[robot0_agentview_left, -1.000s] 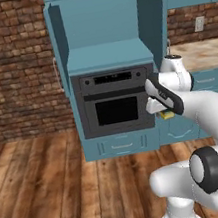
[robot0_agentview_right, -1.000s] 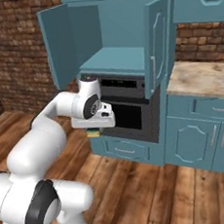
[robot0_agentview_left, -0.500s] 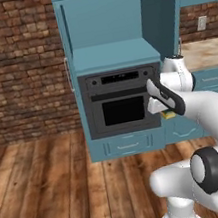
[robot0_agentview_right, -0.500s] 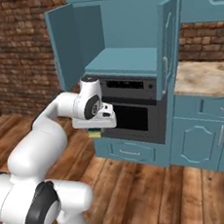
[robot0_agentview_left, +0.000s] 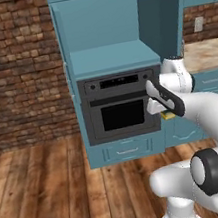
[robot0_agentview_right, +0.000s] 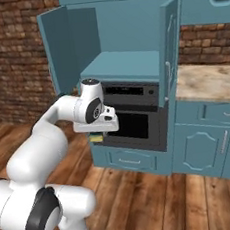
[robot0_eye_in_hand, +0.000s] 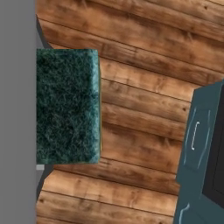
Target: Pick up the sponge and sponge from the sink, and place them back in the cabinet, and close the cabinet doors.
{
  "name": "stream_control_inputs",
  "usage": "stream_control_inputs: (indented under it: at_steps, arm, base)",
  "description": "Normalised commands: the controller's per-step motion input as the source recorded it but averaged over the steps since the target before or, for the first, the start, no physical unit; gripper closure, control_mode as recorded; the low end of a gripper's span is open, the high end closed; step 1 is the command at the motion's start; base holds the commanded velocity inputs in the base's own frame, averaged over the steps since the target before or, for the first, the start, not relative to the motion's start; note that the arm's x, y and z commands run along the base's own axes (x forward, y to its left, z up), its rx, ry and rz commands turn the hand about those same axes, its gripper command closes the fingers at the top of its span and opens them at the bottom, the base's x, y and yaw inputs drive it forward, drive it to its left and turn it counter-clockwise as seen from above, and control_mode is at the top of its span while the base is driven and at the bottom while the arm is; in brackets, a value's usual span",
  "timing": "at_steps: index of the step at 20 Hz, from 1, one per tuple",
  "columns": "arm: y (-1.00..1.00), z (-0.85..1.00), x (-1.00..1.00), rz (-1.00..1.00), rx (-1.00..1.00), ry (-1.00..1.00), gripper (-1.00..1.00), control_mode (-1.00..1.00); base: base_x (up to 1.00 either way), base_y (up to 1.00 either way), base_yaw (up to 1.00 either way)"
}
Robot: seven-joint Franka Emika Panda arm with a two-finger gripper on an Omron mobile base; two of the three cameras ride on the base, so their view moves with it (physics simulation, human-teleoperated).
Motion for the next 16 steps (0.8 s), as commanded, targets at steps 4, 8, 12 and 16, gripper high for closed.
stream_control_inputs:
  at_steps: [4, 8, 12, 16]
  arm:
    - [0.00, 0.00, 0.00, 0.00, 0.00, 0.00, 1.00, 1.00]
    - [0.00, 0.00, 0.00, 0.00, 0.00, 0.00, 1.00, 1.00]
    - [0.00, 0.00, 0.00, 0.00, 0.00, 0.00, 1.00, 1.00]
    - [0.00, 0.00, 0.00, 0.00, 0.00, 0.00, 1.00, 1.00]
  base:
    - [0.48, 0.10, -0.19]
    - [0.42, 0.14, -0.19]
    - [0.37, 0.22, -0.18]
    - [0.24, 0.31, -0.15]
